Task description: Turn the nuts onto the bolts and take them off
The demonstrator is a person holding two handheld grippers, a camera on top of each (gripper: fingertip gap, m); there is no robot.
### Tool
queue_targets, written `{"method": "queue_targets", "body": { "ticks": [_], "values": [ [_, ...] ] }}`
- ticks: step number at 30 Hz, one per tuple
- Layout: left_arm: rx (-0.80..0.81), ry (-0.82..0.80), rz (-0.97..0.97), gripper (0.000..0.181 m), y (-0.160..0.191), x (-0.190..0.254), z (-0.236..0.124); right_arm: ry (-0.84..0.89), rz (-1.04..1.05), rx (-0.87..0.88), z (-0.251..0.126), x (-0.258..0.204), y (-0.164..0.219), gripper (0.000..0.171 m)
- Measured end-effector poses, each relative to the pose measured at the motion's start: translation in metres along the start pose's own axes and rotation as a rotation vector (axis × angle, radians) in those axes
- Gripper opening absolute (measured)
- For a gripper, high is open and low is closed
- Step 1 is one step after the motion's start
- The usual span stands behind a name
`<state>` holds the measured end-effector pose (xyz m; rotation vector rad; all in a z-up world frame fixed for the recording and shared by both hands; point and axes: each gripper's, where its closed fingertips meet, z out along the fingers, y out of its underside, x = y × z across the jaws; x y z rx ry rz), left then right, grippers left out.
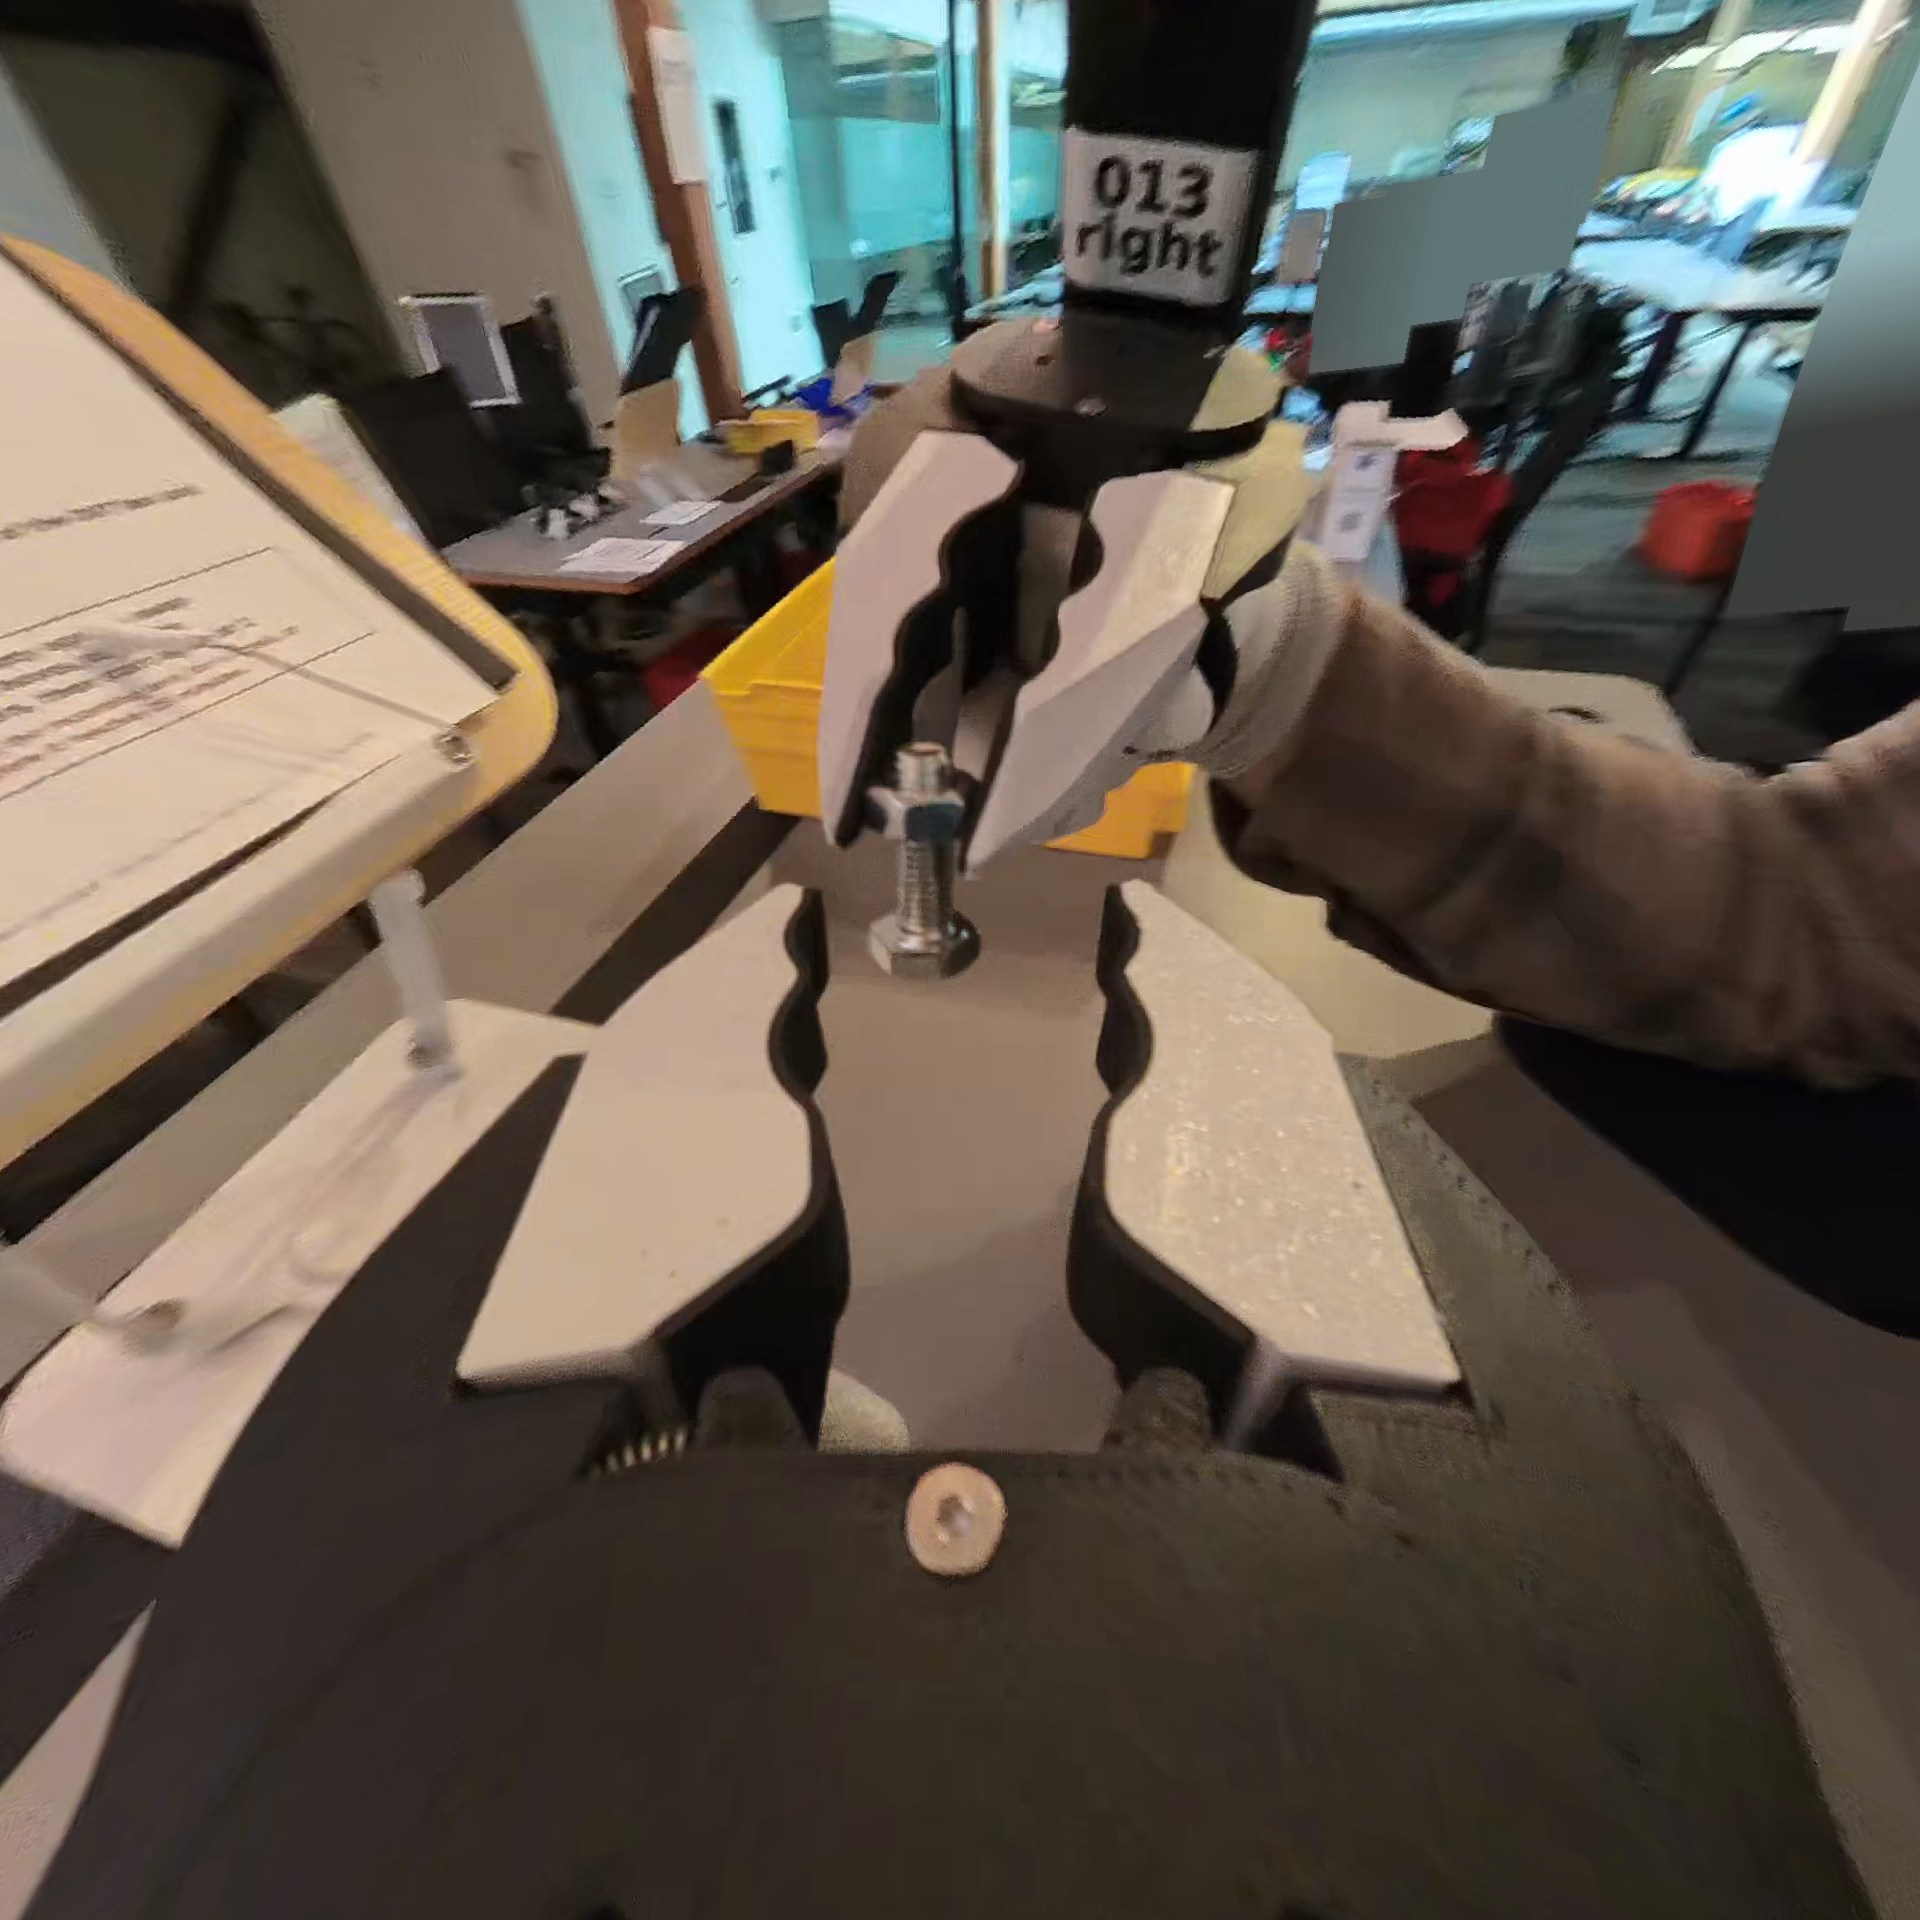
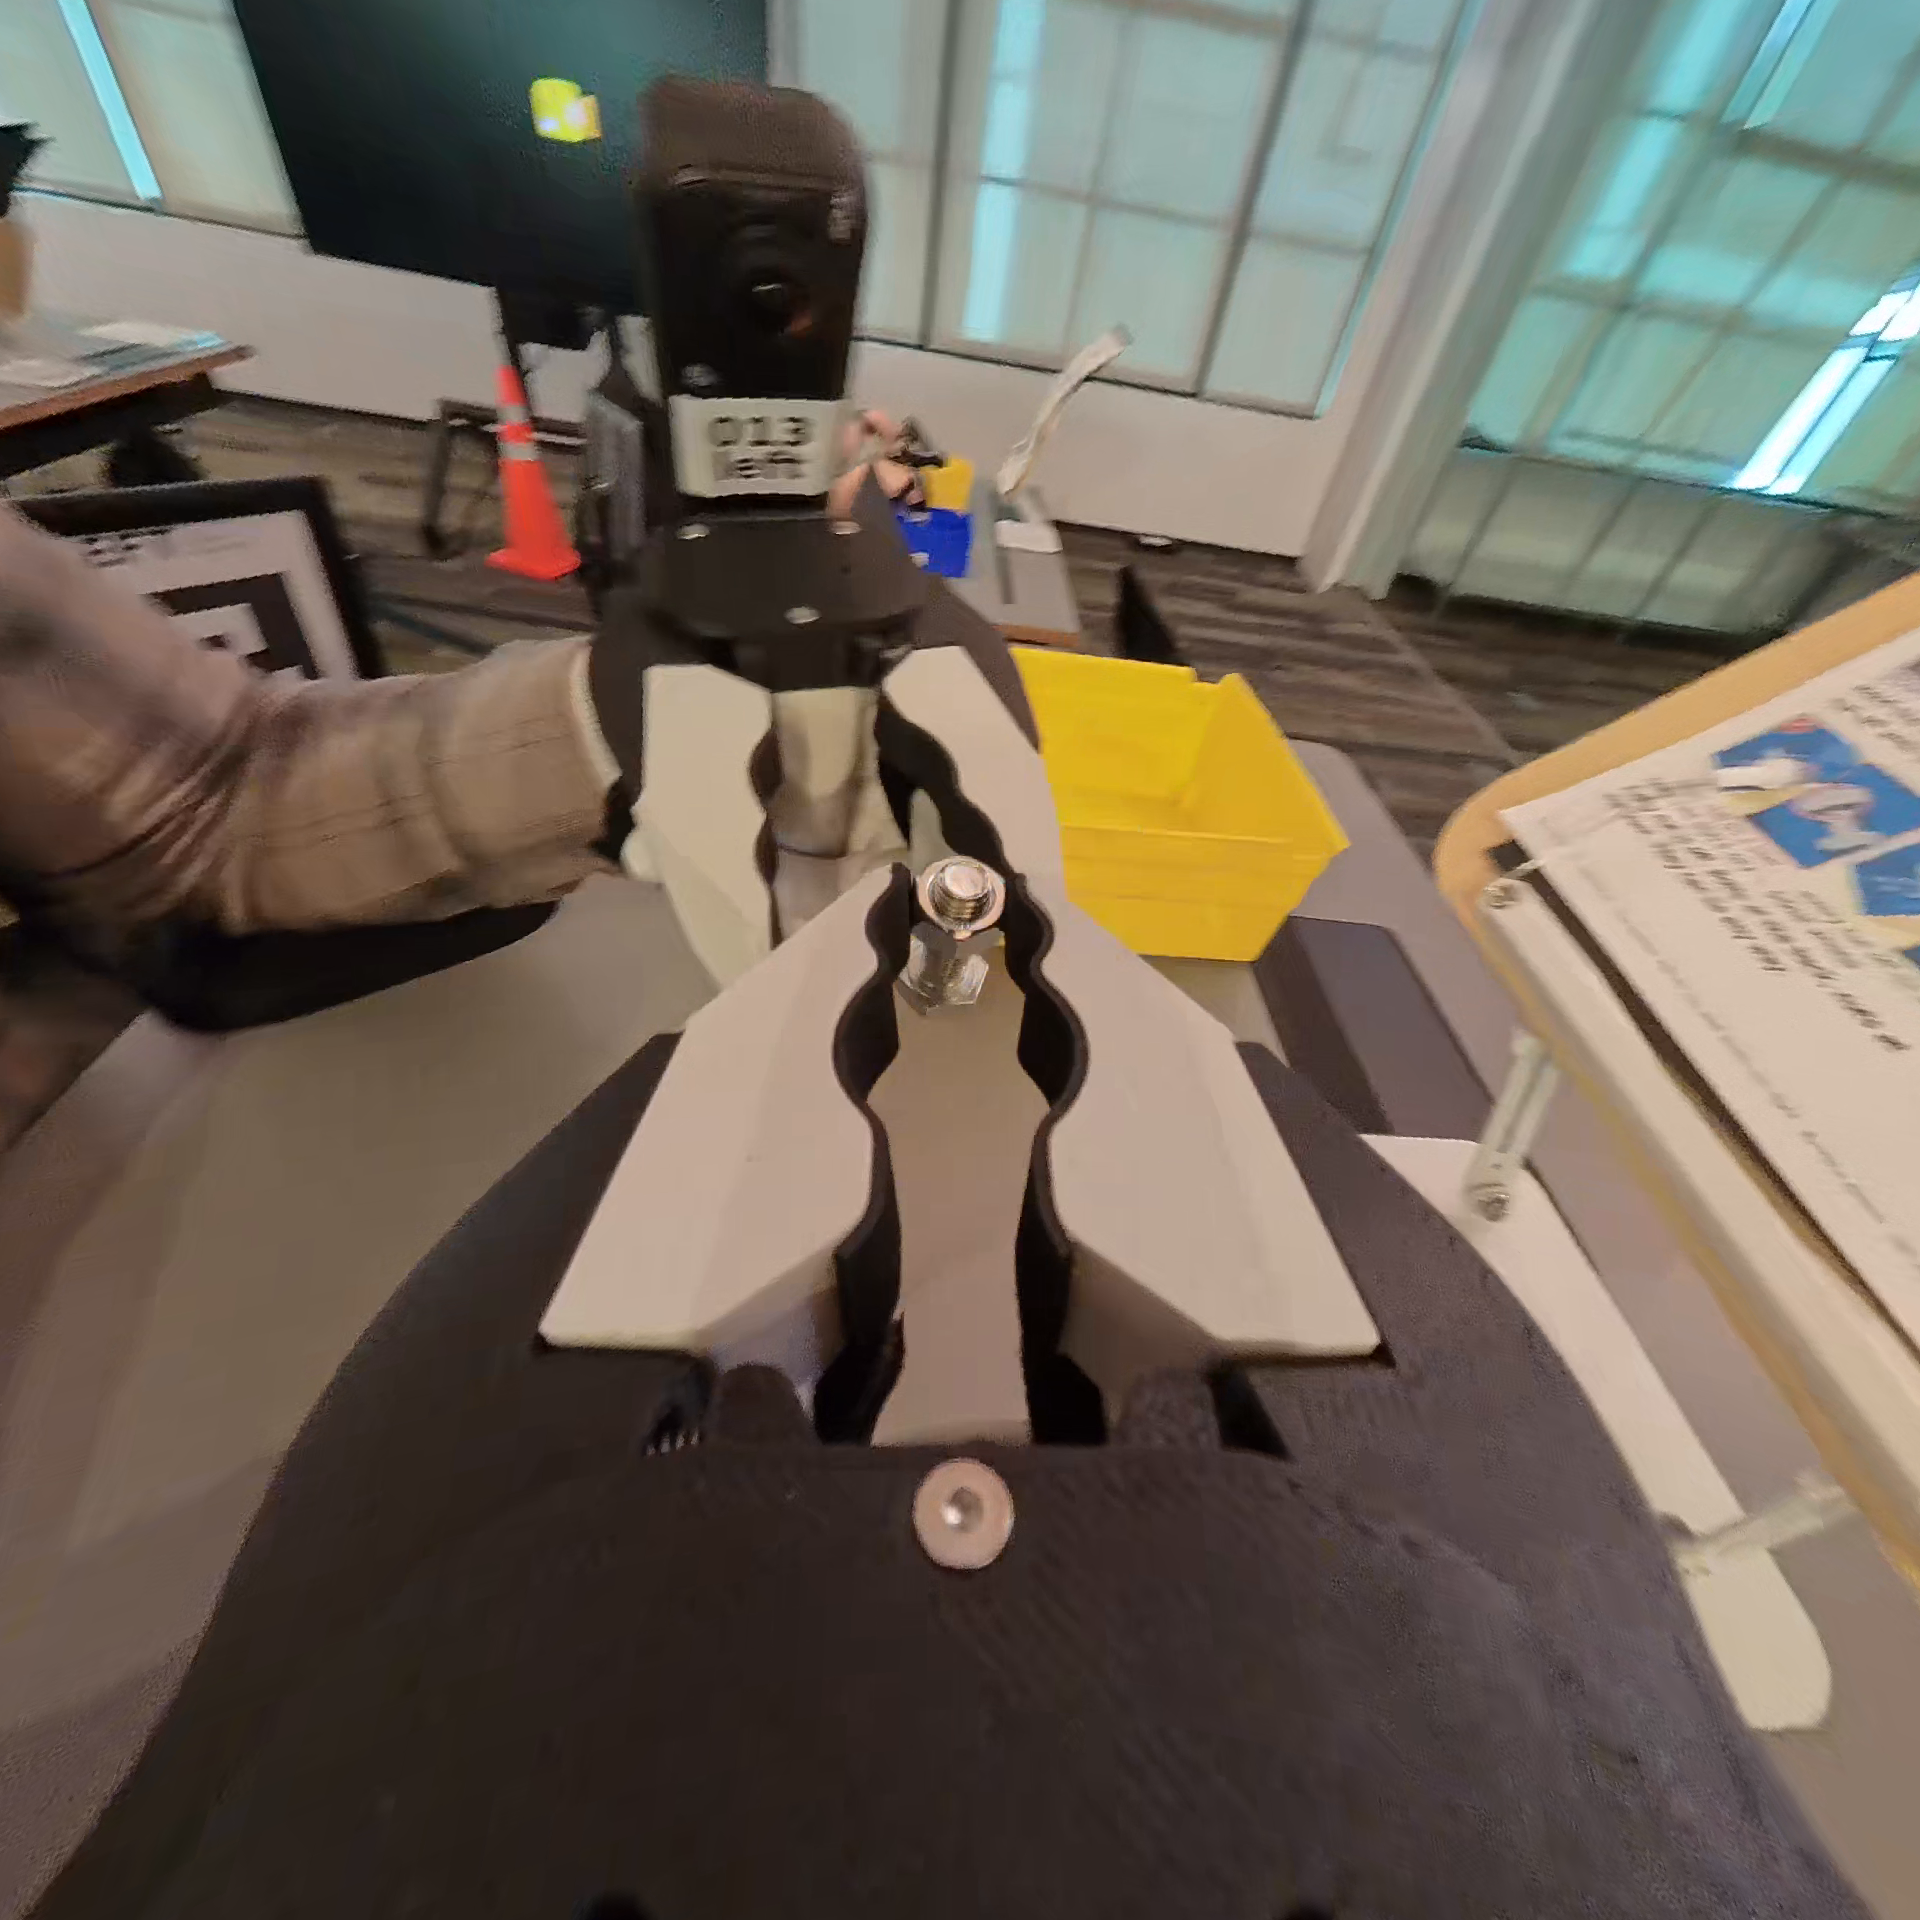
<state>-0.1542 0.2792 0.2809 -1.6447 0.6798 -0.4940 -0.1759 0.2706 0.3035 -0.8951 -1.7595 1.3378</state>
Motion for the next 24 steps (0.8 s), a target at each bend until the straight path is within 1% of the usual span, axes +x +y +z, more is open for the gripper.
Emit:
{"method": "queue_targets", "body": {
  "ticks": [3, 5, 8, 13, 20, 24],
  "values": [
    [0.01, 0.114, -0.045, 0.047, 0.003, 0.015, 0.003, -0.11, -0.012, 0.008, 0.001, -0.021, -0.001, 0.016],
    [-0.007, 0.17, -0.035, 0.047, 0.008, 0.026, 0.006, -0.129, -0.011, 0.033, 0.004, -0.025, -0.007, 0.015],
    [0.004, 0.192, -0.053, 0.035, 0.008, 0.029, 0.008, -0.17, 0.009, 0.043, 0.006, -0.032, -0.01, 0.015],
    [0.019, 0.188, -0.042, 0.017, 0.006, 0.028, 0.006, -0.171, 0.025, 0.018, 0.004, -0.031, -0.006, 0.016],
    [0.003, 0.185, -0.033, 0.016, 0.008, 0.028, 0.005, -0.165, 0.014, 0.001, 0.005, -0.032, -0.005, 0.016],
    [-0.028, 0.177, -0.013, 0.02, 0.013, 0.028, 0.007, -0.164, 0.017, 0.01, 0.005, -0.033, -0.008, 0.016]
  ]
}}
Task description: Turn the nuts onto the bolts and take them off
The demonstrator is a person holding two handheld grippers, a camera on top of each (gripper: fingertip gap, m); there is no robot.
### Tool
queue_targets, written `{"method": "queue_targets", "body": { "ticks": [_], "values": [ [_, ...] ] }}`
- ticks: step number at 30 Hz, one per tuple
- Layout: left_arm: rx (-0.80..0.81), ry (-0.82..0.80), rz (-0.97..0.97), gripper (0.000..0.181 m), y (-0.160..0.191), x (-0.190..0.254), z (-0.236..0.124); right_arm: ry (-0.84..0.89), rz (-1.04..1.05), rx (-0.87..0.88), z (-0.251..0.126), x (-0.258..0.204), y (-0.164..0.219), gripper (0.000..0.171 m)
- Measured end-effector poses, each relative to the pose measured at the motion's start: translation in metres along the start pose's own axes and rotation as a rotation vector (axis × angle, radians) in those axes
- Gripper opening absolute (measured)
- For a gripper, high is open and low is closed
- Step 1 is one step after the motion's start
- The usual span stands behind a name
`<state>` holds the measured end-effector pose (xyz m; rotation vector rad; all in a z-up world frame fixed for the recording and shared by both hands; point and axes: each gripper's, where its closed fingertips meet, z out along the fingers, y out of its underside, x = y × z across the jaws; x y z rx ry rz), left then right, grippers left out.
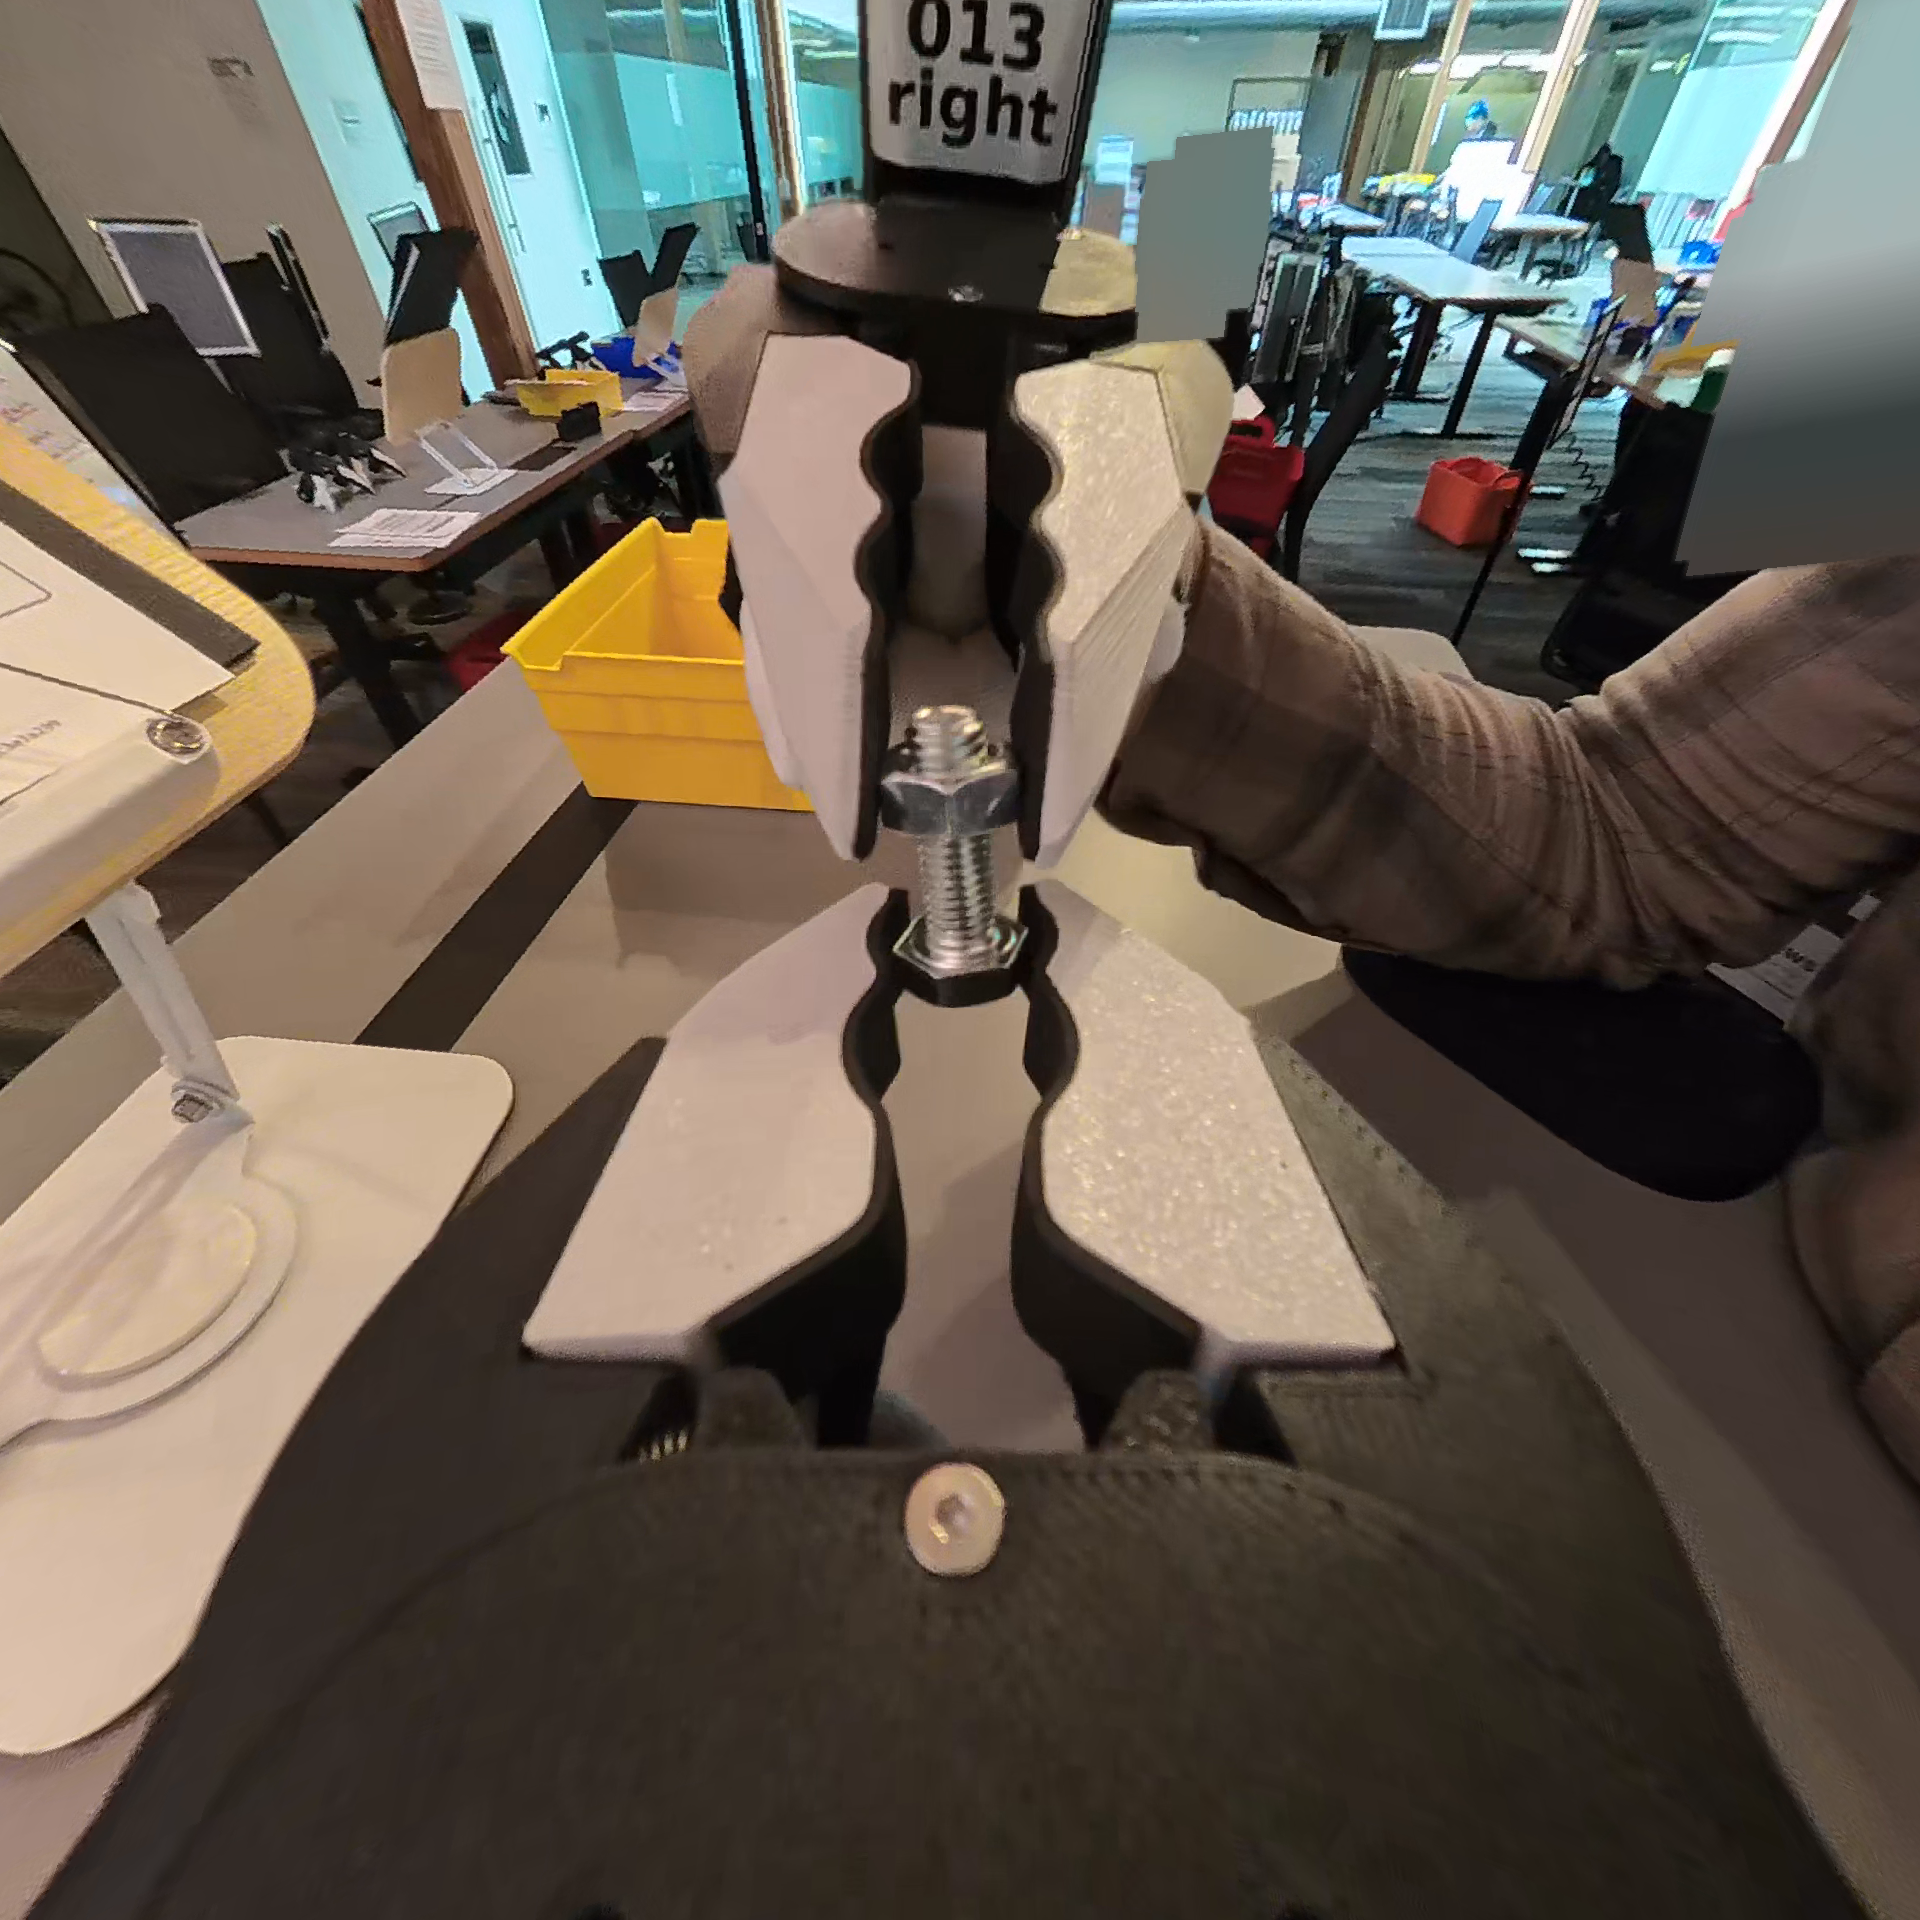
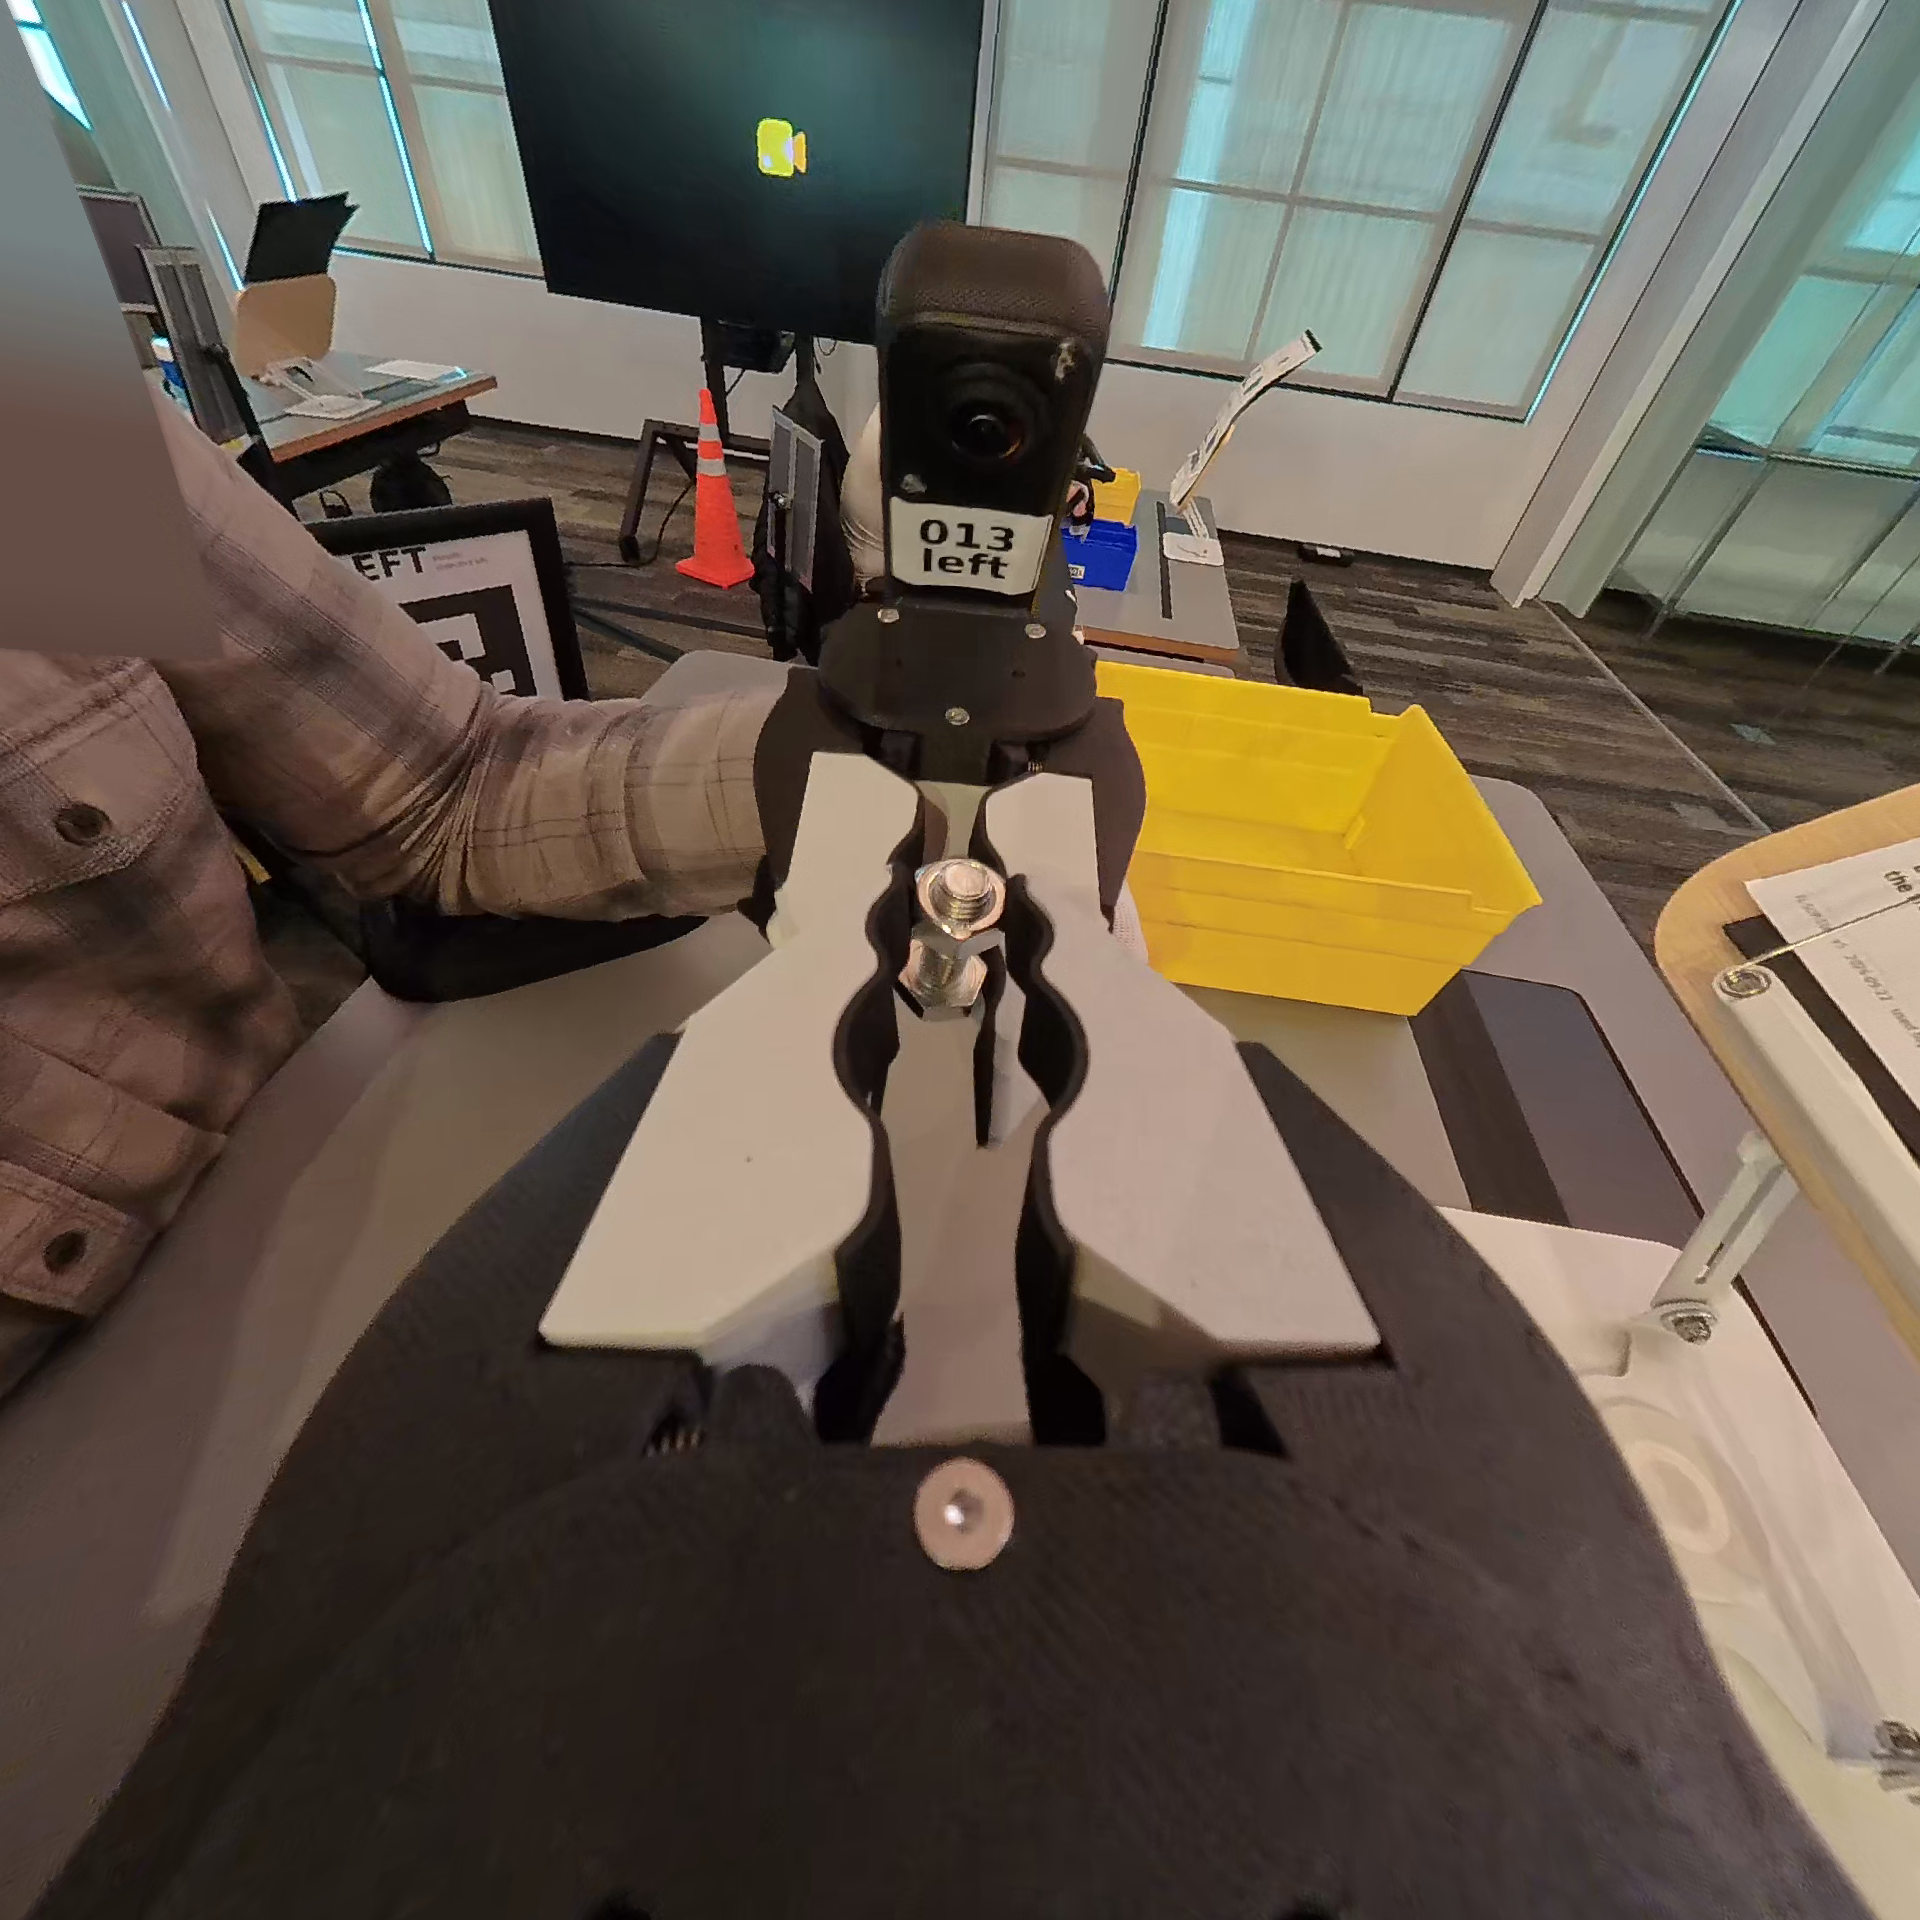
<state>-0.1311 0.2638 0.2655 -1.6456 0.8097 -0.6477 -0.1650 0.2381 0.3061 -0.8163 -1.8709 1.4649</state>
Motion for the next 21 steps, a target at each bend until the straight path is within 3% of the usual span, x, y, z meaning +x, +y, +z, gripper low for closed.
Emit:
{"method": "queue_targets", "body": {
  "ticks": [21],
  "values": [
    [0.035, -0.064, 0.027, 0.015, -0.0042, -0.0094, 0.0018, 0.052, -0.005, -0.021, -0.0034, 0.0063, 0.0009, 0.015]
  ]
}}
